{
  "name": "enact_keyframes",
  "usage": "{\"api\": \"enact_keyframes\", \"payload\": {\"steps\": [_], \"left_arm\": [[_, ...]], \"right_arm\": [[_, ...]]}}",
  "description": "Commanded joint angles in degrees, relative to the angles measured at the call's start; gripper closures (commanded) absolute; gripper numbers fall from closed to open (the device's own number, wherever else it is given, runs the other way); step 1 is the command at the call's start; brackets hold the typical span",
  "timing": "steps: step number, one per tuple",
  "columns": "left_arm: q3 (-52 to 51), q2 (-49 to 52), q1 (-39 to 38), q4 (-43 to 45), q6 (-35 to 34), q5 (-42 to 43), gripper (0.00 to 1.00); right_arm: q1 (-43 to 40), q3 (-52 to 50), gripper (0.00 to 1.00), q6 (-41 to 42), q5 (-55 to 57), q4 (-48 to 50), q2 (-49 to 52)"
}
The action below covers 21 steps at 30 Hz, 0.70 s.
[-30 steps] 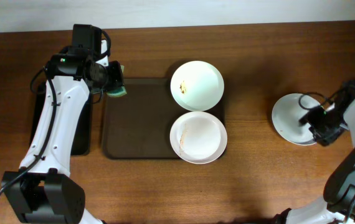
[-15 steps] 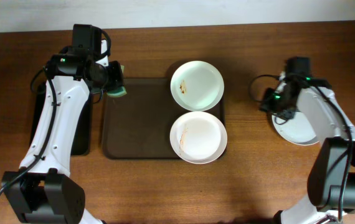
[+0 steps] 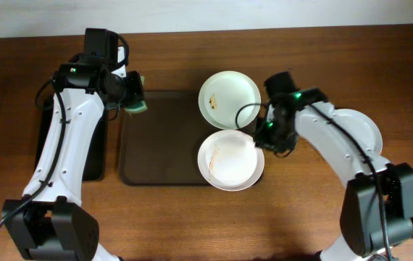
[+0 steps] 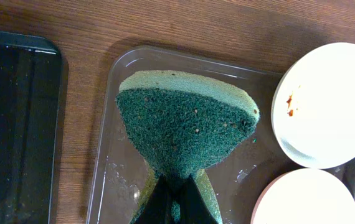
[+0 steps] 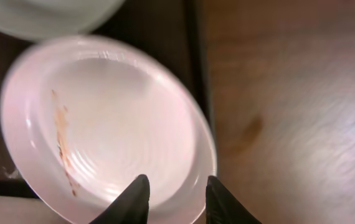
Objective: Clean dirty plates on tray and stack at the side
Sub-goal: 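Grasp the lower white plate's rim with the right gripper and drag it left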
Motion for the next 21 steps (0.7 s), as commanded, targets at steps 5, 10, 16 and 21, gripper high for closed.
{"api": "enact_keyframes", "payload": {"steps": [5,10,16,21], "left_arm": [[0.0,0.3,0.0,0.1,-0.5,0.4,0.99],[0.0,0.3,0.0,0.1,-0.5,0.4,0.99],[0.0,0.3,0.0,0.1,-0.5,0.4,0.99],[0.0,0.3,0.0,0.1,-0.5,0.4,0.99]], "right_arm": [[1.5,-5.3,0.69,4.4,4.9,-0.1,-0.4],[1.5,-8.3,0.69,4.4,4.6,1.3,-0.4],[3.8,-11.4,0.70,4.6,3.6,5.5,0.0],[4.9,-11.8,0.85,4.6,3.6,6.8,-0.1]]}}
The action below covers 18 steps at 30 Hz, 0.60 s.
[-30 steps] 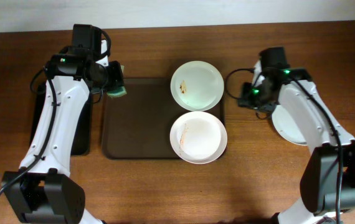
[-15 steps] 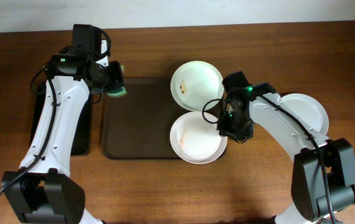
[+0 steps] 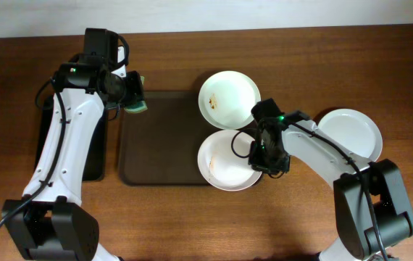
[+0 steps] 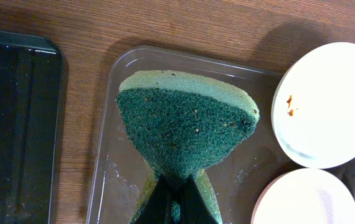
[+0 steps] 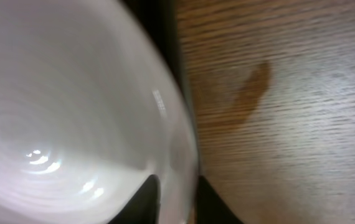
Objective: Clean dirty plates on tray and stack at the side
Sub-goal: 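Grasp the lower white plate's rim with the right gripper and drag it left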
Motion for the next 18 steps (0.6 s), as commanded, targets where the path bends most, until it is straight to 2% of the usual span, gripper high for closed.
{"api": "enact_keyframes", "payload": {"steps": [1,3,10,15,18], "left_arm": [[0.0,0.3,0.0,0.1,-0.5,0.4,0.99],[0.0,0.3,0.0,0.1,-0.5,0.4,0.99],[0.0,0.3,0.0,0.1,-0.5,0.4,0.99],[0.0,0.3,0.0,0.1,-0.5,0.4,0.99],[0.0,0.3,0.0,0.1,-0.5,0.4,0.99]], "right_arm": [[0.4,-0.5,0.88,0.4,0.2,0.4,0.0],[0.4,-0.5,0.96,0.4,0.2,0.4,-0.1],[1.6,1.2,0.96,-0.7,-1.0,-0.7,-0.6],[7.8,9.4,0.96,-0.5,-1.4,-0.9,-0.7],[11.7,11.2,0.96,3.7,-1.3,4.1,-0.7]]}}
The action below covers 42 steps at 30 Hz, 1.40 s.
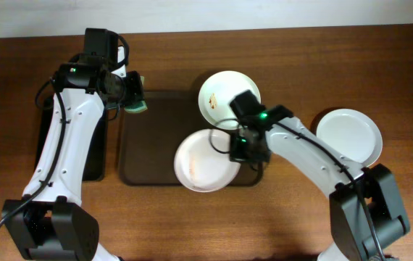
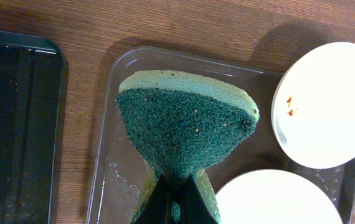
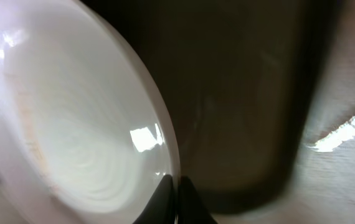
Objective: Clean dirty plates on tray and stack at the side
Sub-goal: 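Grasp the lower white plate's rim with the right gripper and drag it left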
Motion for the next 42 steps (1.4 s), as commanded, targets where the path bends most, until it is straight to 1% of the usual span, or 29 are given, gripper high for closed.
{"api": "enact_keyframes", "payload": {"steps": [1,4,8,10,14,15,19,20,22,25,29,35,36,38,39,40,42], "left_arm": [[0.0,0.2,0.0,0.1,-0.5,0.4,0.99],[0.0,0.2,0.0,0.1,-0.5,0.4,0.99],[0.0,0.2,0.0,0.1,-0.5,0.4,0.99],[0.0,0.2,0.0,0.0,-0.5,0.4,0.99],[0.0,0.2,0.0,-0.2,-0.5,0.4,0.99],[0.0,0.2,0.0,-0.1,-0.5,0.4,0.99],[0.0,0.2,0.0,-0.2,-0.5,0.4,0.99],[0.0,0.2,0.0,-0.2,-0.5,0.4,0.99],[0.0,0.2,0.0,-0.2,-0.5,0.4,0.99],[0.0,0.2,0.0,-0.6,-0.5,0.4,0.99],[0.0,0.2,0.0,-1.4,-0.5,0.4,0.99],[-1.6,0.2,0.0,-1.7,-0.5,0.7,0.99],[-2.2,0.2,0.0,-1.7,-0.5,0.7,0.99],[-3.5,0.2,0.0,-1.7,-0.5,1.4,0.99],[-4.0,0.2,0.0,-1.7,-0.5,1.6,0.99],[-4.5,0.2,0.0,-1.7,-0.5,1.7,0.99],[-5.6,0.2,-0.3,-2.0,0.0,1.7,0.99]], "right_arm": [[4.3,2.2,0.96,5.2,0.6,5.0,-0.6],[6.2,2.2,0.96,9.4,4.6,9.4,0.6],[7.7,2.2,0.96,11.7,5.2,15.5,3.2],[8.5,2.2,0.96,14.2,5.8,16.4,5.1],[9.8,2.2,0.96,14.1,4.5,16.6,7.3],[9.9,2.2,0.92,13.8,3.9,16.6,7.4],[9.5,2.8,0.62,10.0,3.9,16.7,7.4],[9.1,3.1,0.58,8.9,4.0,16.7,7.4],[8.0,3.3,0.57,8.4,4.3,16.7,7.4],[6.5,3.3,0.57,7.6,3.9,17.9,8.4],[6.1,3.7,0.66,7.1,0.9,20.7,11.5],[6.1,6.2,0.73,7.3,0.5,20.9,15.0],[6.1,6.4,0.76,7.6,0.1,20.9,15.7],[6.1,6.7,0.85,7.6,-0.5,21.4,16.0],[6.1,6.7,0.94,7.7,-0.5,21.8,16.0],[6.2,6.7,0.96,8.0,-0.5,22.2,16.0],[6.2,6.7,0.96,9.0,-0.5,22.9,16.0]]}}
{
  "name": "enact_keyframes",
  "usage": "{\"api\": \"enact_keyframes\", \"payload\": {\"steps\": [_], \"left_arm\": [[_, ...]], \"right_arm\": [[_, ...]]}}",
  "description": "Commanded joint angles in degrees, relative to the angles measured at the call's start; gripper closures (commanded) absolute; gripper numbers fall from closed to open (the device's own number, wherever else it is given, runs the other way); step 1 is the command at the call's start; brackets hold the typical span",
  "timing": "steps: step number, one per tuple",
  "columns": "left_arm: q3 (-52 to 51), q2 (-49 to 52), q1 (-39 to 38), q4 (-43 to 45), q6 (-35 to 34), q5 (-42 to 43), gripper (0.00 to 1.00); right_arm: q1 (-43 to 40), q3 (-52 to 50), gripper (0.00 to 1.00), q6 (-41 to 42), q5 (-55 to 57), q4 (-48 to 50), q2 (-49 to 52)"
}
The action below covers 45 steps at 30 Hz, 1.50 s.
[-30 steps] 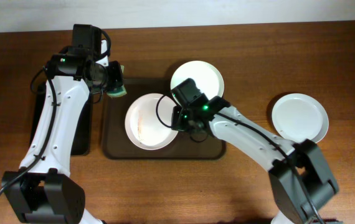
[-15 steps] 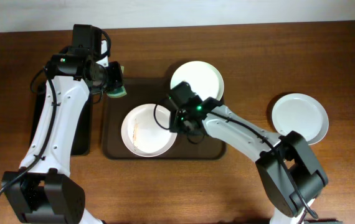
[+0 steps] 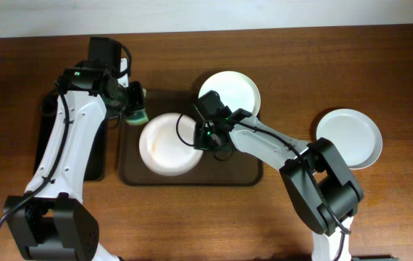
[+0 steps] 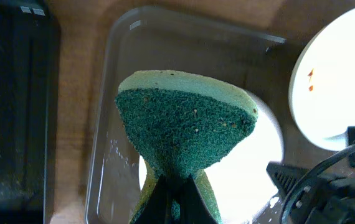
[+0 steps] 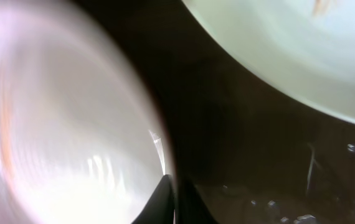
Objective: Clean dirty plates on tray and stack at the side
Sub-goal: 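Grasp the lower white plate's rim with the right gripper and drag it left, then scrub the dragged plate with the sponge in the left gripper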
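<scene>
A white plate (image 3: 164,143) with a faint orange streak is over the left half of the dark tray (image 3: 239,165). My right gripper (image 3: 205,136) is shut on its right rim, seen close up as the plate (image 5: 71,137) pinched between the right gripper (image 5: 172,190) fingers. My left gripper (image 3: 128,101) is shut on a green sponge (image 3: 137,113) at the plate's far left edge. From the left wrist, the sponge (image 4: 184,124) hangs over the plate (image 4: 258,165). A second stained plate (image 3: 230,92) lies at the tray's far right.
A clean white plate (image 3: 349,138) lies on the wooden table at the right. A black flat tray (image 3: 96,156) sits left of the brown one, under my left arm. The table's far edge runs just behind both arms.
My right gripper has carried the streaked plate further left, from the tray's front middle to its left half. My left gripper and sponge have shifted slightly right and now overlap the plate.
At first my right gripper stood open beside the near plate at the tray's right end. Then its fingers were around the rim. Then it was shut on the rim with the plate moved left, and now the plate is under the sponge, which my left gripper held throughout.
</scene>
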Motion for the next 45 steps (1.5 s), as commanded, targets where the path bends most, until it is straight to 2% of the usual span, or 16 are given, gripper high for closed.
{"api": "enact_keyframes", "payload": {"steps": [1,8,15,18,26,35,40,45], "left_arm": [[-2.3,0.3,-0.7,-0.3,1.1,1.1,0.99],[-10.4,0.3,-3.7,7.0,8.9,1.0,0.99],[-22.5,0.4,-4.5,22.2,17.5,0.0,0.99],[-26.8,0.5,-4.5,27.2,17.6,-5.2,0.99],[-34.2,0.5,-4.5,33.4,24.2,-3.9,0.99],[-37.6,4.3,-4.5,48.1,24.2,3.8,1.00],[-37.6,4.4,-4.5,59.8,22.4,3.9,1.00],[-37.7,4.4,-4.5,59.2,22.5,4.9,1.00]], "right_arm": [[0.2,1.3,0.96,1.4,-0.3,0.9,0.9],[0.2,1.3,0.96,1.5,-1.4,1.0,1.4],[0.2,1.3,0.96,1.5,-1.9,0.7,1.4],[0.2,1.3,0.96,1.5,-2.1,0.6,1.4],[0.2,1.3,0.96,1.3,-2.8,0.6,1.4],[0.2,1.3,0.96,1.1,-3.5,0.5,1.4],[0.2,1.3,0.96,1.0,-3.6,0.4,1.4],[0.2,1.3,0.96,1.0,-3.5,0.4,1.4]]}}
